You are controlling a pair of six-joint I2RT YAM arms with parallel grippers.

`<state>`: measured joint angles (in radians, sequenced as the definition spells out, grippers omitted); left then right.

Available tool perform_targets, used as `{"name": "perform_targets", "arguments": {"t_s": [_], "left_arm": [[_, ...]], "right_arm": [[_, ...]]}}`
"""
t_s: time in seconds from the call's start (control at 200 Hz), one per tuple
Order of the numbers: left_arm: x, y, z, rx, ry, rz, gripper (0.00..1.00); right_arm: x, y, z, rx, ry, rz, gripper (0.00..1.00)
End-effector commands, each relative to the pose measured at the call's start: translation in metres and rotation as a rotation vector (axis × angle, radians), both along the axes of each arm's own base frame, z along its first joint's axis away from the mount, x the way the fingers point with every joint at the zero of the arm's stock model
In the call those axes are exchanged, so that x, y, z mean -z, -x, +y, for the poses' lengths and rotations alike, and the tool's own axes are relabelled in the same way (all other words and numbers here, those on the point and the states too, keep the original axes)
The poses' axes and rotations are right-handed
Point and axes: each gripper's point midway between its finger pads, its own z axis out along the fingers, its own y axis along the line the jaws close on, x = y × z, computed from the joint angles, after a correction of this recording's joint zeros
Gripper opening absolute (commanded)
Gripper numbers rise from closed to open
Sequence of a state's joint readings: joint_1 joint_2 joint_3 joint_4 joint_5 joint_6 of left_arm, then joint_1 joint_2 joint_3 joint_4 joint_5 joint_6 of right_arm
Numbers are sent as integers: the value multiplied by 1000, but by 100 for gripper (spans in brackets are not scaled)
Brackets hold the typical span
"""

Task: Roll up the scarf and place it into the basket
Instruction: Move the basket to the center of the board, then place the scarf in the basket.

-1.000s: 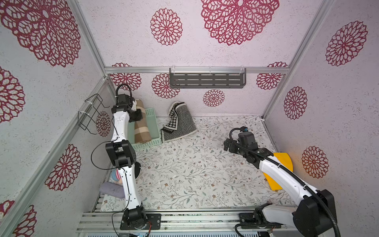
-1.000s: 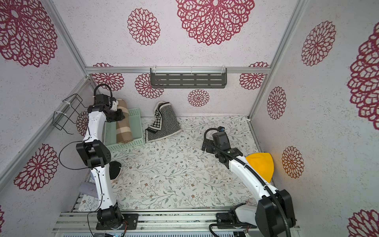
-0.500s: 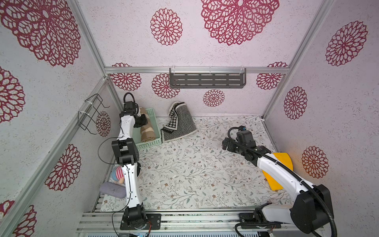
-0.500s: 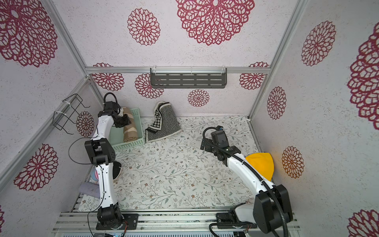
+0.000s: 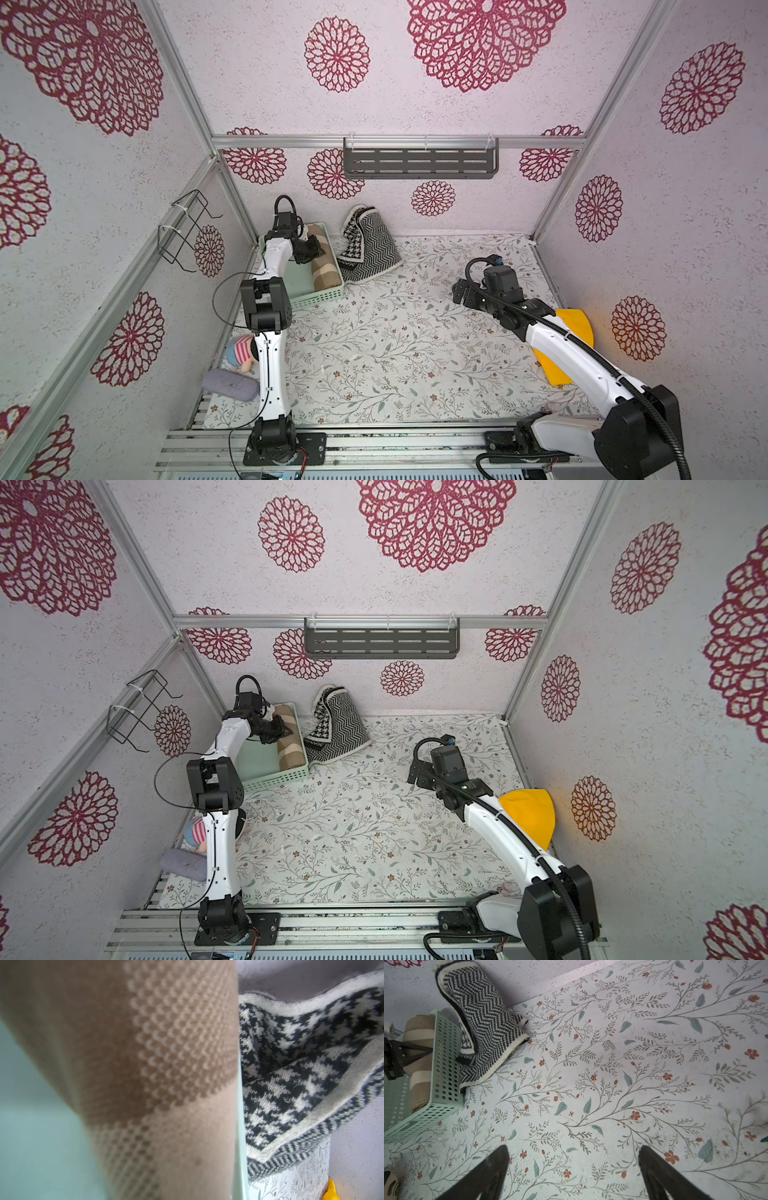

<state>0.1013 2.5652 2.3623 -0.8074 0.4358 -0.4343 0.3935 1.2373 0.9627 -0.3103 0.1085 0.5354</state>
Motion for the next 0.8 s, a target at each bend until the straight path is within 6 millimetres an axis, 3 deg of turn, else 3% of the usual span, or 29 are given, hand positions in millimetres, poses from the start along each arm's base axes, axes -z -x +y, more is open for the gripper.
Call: {"name": "perform_targets", "arguments": {"t_s": [0.0,0.165,0.36,0.52,0.57,0.651,0.796], "left_arm": [[-52,0,50,-67,-26,-89,0],[-40,17,90,-69,-2,-45,0],[-14,30,111,-29,-13,26,0],[-9,43,136,-52,-63,57,0],[-5,48,147,-77,-100,83,9],[4,55,157,-106,-151,121,35],[18,60,164,-136,-269,182,57]], "right_arm": [[-11,2,-4,27,-8,-39,99],[-8,1,-5,38,-12,-34,99],[-4,0,-3,37,-23,-25,99],[-4,0,-3,36,-21,-27,99],[-4,0,-3,36,-21,-26,99],[-4,-1,-3,36,-18,-25,99],[-5,-3,-1,33,-19,-27,99]]}}
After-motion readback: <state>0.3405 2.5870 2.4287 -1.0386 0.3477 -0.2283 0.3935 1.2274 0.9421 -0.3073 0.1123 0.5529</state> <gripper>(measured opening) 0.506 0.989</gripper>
